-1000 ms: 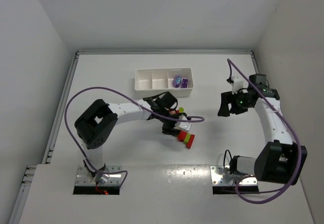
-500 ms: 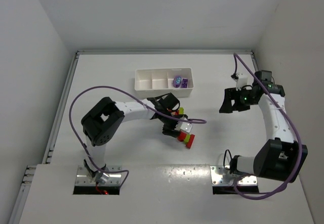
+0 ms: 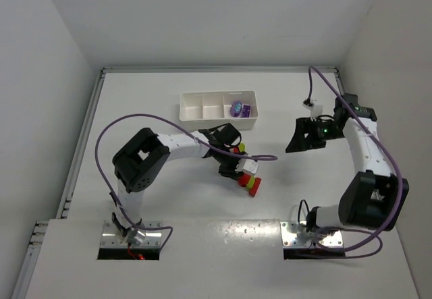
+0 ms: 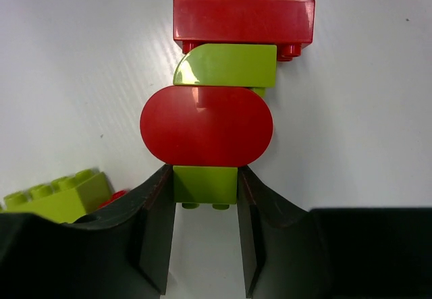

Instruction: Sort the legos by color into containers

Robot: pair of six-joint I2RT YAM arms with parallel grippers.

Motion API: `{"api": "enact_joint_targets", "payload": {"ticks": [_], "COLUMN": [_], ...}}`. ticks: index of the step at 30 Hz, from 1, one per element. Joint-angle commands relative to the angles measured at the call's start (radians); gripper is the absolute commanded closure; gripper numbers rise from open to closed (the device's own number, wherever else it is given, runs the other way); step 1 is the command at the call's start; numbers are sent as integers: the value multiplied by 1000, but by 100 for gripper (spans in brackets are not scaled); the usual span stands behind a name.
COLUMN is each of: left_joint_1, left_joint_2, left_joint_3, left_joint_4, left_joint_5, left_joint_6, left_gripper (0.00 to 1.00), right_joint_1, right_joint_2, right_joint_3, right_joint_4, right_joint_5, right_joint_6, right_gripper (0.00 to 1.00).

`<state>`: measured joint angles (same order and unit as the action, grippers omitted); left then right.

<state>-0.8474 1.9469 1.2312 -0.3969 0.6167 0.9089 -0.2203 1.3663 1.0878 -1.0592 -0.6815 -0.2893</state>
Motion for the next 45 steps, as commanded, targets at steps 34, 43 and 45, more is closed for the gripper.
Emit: {"api": "enact_joint_targets", "payload": {"ticks": [34,43,45], "left_joint_1": [-48,-58,-58], "left_joint_2": [-378,-378,-378], "left_joint_3": [-47,-29,-18], "left_joint_4": [196,214,214], "left_joint_5": [-9,-18,-18], "left_joint_6": [-146,-127,-127], "left_gripper": [78,78,78], "right_joint_1": [200,252,263], "right_joint_2": [318,339,350], "right_joint_3": [73,83,93], "right_joint_4": [-94,-85,-85], "right_joint_5": [-619,-578,-578], "right_joint_6": [-4,-4,-4], "right_gripper": [27,28,30]}}
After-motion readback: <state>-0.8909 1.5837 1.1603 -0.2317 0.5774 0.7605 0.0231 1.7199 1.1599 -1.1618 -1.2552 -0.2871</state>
